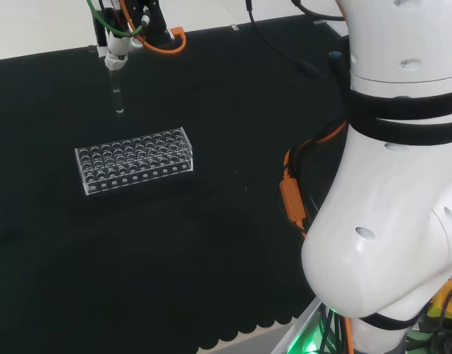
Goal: Put the test tube back in the rack.
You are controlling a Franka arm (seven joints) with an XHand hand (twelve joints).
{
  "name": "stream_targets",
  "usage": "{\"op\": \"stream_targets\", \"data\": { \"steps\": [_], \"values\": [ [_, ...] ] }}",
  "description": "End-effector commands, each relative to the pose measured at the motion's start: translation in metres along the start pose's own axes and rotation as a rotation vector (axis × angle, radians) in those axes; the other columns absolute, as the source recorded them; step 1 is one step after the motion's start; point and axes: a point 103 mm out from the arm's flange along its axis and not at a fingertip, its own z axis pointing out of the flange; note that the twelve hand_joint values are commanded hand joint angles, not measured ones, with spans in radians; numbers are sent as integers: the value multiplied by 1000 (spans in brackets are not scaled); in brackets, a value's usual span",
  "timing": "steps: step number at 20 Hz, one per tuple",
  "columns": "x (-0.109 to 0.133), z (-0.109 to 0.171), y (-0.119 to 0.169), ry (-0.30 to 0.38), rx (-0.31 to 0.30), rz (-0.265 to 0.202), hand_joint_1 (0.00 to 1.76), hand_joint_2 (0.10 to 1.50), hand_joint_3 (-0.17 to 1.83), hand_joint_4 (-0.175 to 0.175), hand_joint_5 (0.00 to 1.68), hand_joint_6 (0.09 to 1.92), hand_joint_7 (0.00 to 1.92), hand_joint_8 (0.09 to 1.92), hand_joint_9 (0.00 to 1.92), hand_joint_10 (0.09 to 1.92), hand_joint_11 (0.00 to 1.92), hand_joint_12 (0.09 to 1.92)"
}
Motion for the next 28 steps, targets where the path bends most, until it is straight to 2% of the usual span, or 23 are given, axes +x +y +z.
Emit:
{"op": "stream_targets", "data": {
  "steps": [1,16,21,28],
  "values": [
    [9,0,3,17,-2,-20,1429,940,-36,-175,1456,142,1877,199,1461,183,833,1205],
    [33,39,5,59,95,-62,1429,942,-41,-175,1459,135,1879,193,1464,178,832,1206],
    [32,47,4,60,108,-62,1429,943,-43,-175,1460,133,1879,190,1465,176,831,1206],
    [21,54,10,55,114,-35,1429,944,-46,-175,1461,130,1882,189,1466,174,830,1206]
  ]
}}
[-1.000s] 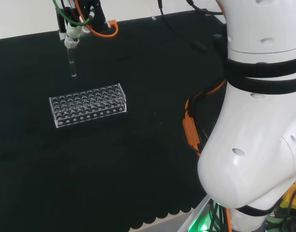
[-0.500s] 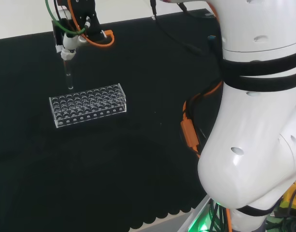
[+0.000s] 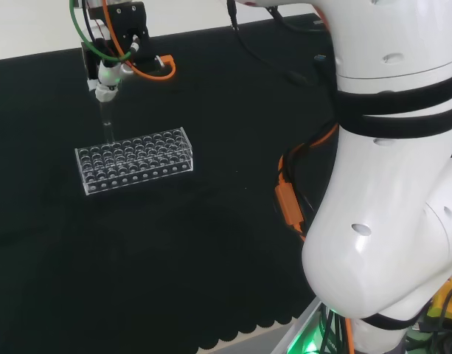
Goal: Put the test tube back in the rack.
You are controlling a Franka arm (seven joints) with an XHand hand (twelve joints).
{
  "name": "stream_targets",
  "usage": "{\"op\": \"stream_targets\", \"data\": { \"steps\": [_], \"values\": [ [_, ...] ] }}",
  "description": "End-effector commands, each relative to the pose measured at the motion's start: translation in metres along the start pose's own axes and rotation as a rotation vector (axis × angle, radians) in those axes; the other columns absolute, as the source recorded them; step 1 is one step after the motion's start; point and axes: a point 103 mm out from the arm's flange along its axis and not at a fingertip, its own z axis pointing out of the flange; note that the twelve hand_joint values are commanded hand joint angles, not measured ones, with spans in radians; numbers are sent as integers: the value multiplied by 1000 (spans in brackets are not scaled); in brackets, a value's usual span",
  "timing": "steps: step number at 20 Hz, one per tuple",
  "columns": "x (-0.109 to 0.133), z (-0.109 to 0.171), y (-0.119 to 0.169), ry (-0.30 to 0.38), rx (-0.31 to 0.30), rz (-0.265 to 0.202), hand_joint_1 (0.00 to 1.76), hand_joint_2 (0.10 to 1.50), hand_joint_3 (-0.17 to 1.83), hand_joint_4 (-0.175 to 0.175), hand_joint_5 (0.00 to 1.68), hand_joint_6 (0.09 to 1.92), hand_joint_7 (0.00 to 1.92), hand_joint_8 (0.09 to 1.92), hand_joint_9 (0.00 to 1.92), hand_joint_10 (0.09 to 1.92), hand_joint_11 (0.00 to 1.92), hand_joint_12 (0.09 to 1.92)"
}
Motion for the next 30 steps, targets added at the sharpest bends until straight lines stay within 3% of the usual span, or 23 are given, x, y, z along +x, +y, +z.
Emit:
{"op": "stream_targets", "data": {
  "steps": [1,30],
  "values": [
    [-9,2,4,-1,-1,19,1429,945,-46,-175,1461,130,1882,188,1466,174,830,1206],
    [-14,11,15,39,3,24,1429,950,-60,-175,1467,118,1885,177,1470,164,826,1208]
  ]
}}
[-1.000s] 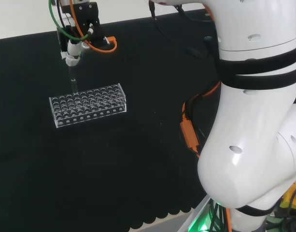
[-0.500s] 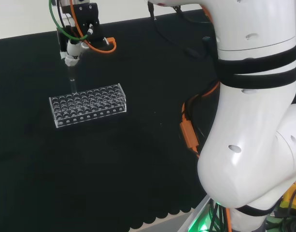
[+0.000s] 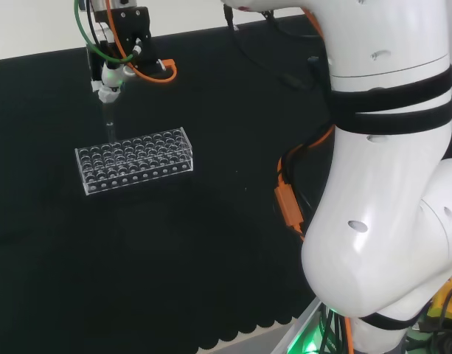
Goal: Put the test tube back in the rack.
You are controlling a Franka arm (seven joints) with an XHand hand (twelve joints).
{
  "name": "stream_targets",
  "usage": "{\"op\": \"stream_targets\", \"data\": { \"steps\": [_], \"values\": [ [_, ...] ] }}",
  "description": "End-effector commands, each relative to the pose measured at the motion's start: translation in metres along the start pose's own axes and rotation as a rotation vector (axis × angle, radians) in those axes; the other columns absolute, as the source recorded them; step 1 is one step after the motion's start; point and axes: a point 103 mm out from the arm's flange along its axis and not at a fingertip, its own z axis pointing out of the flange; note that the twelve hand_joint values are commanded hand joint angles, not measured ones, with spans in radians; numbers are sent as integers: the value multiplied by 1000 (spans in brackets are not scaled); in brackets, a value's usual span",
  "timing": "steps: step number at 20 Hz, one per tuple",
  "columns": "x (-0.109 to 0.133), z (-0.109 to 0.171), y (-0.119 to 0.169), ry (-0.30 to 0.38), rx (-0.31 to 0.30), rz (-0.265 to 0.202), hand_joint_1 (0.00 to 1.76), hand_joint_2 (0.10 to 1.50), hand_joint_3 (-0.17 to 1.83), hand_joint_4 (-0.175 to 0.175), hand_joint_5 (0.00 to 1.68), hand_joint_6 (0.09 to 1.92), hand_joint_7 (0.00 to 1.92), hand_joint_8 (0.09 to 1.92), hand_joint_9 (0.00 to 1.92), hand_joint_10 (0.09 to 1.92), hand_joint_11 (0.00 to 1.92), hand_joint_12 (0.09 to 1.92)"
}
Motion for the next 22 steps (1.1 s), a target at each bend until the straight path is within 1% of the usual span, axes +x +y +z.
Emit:
{"op": "stream_targets", "data": {
  "steps": [1,14,18,19,22],
  "values": [
    [-2,3,-1,5,5,3,1429,951,-60,-175,1467,118,1885,176,1470,164,825,1208],
    [-5,8,0,17,6,2,1429,954,-67,-175,1469,113,1886,172,1472,161,822,1208],
    [-6,14,-2,36,-14,1,1429,955,-70,-175,1470,112,1887,170,1473,159,821,1208],
    [-5,14,0,37,-5,5,1429,955,-71,-175,1470,111,1887,170,1473,159,821,1209],
    [-5,16,1,45,-8,7,1429,956,-72,-175,1470,110,1888,169,1473,158,821,1209]
  ]
}}
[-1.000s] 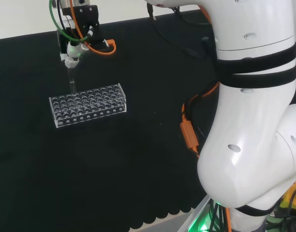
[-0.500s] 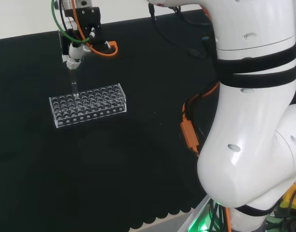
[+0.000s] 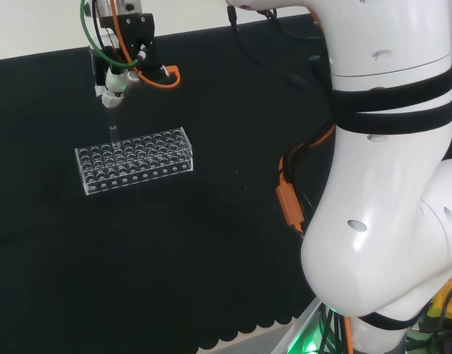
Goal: Put the test tube back in the rack.
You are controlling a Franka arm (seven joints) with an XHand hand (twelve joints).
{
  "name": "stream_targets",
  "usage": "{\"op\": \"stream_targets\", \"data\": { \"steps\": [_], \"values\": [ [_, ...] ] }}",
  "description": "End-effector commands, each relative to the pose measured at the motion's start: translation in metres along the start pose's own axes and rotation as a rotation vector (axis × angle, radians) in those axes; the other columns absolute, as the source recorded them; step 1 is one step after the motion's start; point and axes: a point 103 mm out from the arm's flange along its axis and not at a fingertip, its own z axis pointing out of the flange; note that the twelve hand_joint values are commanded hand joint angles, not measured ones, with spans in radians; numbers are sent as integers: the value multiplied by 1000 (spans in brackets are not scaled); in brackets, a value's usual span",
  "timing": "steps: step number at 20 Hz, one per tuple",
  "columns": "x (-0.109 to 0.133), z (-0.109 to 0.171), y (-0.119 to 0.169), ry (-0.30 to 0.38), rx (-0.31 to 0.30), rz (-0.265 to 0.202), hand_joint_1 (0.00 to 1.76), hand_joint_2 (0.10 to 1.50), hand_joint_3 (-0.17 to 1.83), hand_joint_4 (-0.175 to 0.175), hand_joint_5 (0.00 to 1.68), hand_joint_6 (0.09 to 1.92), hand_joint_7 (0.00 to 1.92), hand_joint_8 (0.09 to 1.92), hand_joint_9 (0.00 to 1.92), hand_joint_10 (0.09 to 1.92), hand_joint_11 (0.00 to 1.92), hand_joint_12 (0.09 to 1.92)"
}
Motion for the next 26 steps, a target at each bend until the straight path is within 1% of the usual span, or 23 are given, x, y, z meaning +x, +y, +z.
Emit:
{"op": "stream_targets", "data": {
  "steps": [1,8,9,10,13,17,22,24,26],
  "values": [
    [-1,4,1,22,-10,2,1429,956,-73,-175,1471,110,1888,168,1473,158,821,1209],
    [0,11,6,22,0,9,1429,958,-77,-175,1471,108,1889,166,1474,156,820,1209],
    [0,12,6,22,1,6,1429,958,-77,-175,1472,108,1889,166,1474,156,820,1209],
    [0,12,6,29,-7,-16,1429,959,-78,-175,1472,107,1889,166,1474,156,820,1209],
    [0,14,7,34,-9,-29,1429,960,-80,-175,1472,106,1890,165,1475,155,820,1210],
    [-1,17,8,28,7,-14,1429,961,-82,-175,1473,105,1890,163,1475,155,819,1210],
    [-8,32,13,28,23,8,1429,962,-85,-175,1474,104,1891,162,1476,154,818,1210],
    [-2,30,18,16,31,16,1429,963,-87,-175,1474,103,1892,162,1476,153,818,1210],
    [-2,31,19,19,30,17,1429,963,-88,-175,1474,103,1892,161,1476,153,818,1210]
  ]
}}
